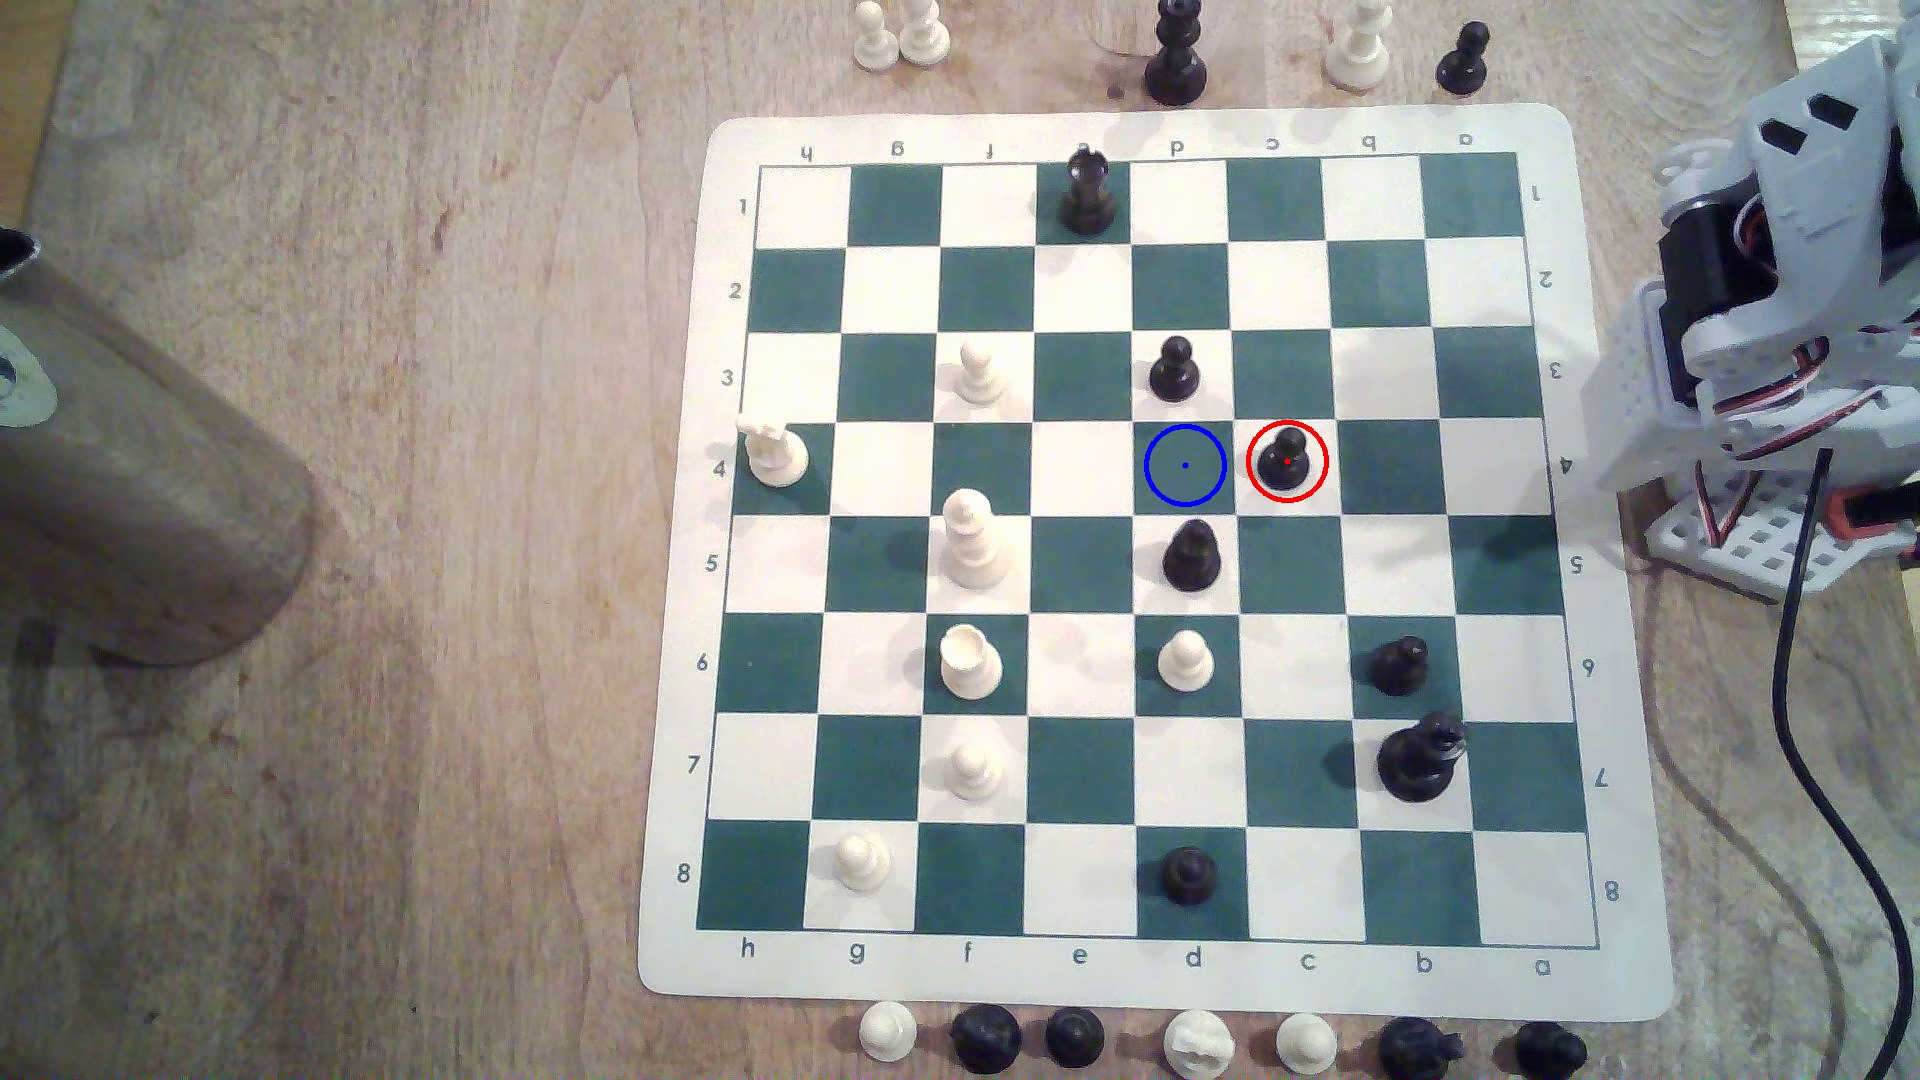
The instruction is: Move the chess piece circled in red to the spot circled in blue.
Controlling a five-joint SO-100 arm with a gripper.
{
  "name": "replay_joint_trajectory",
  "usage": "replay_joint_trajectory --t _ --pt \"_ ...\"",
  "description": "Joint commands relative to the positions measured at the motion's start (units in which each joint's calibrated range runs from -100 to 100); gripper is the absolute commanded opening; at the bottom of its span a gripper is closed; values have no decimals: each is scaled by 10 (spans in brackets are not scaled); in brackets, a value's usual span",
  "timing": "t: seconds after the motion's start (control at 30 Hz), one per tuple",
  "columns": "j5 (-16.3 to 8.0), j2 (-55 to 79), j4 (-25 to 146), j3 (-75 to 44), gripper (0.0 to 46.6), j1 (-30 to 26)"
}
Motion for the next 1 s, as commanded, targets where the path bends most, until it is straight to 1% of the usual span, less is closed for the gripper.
replay_joint_trajectory --t 0.0,0.07,0.3,0.33,0.43,0.47,0.6,0.63,0.7,0.77,0.87,0.9,0.97 --pt "0 0 13 7 2 21" --pt "0 0 76 -15 2 17" --pt "0 1 424 -141 2 -18" --pt "0 1 533 -184 2 -26" --pt "-2 1 695 -253 2 -29" --pt "-2 1 807 -308 2 -29" --pt "-2 1 1022 -396 2 -30" --pt "-3 1 1140 -429 2 -30" --pt "-5 1 1217 -447 2 -30" --pt "-13 1 1302 -460 2 -19" --pt "-13 1 1385 -477 2 -16" --pt "-13 2 1443 -496 2 -1" --pt "-13 2 1497 -516 6 16"
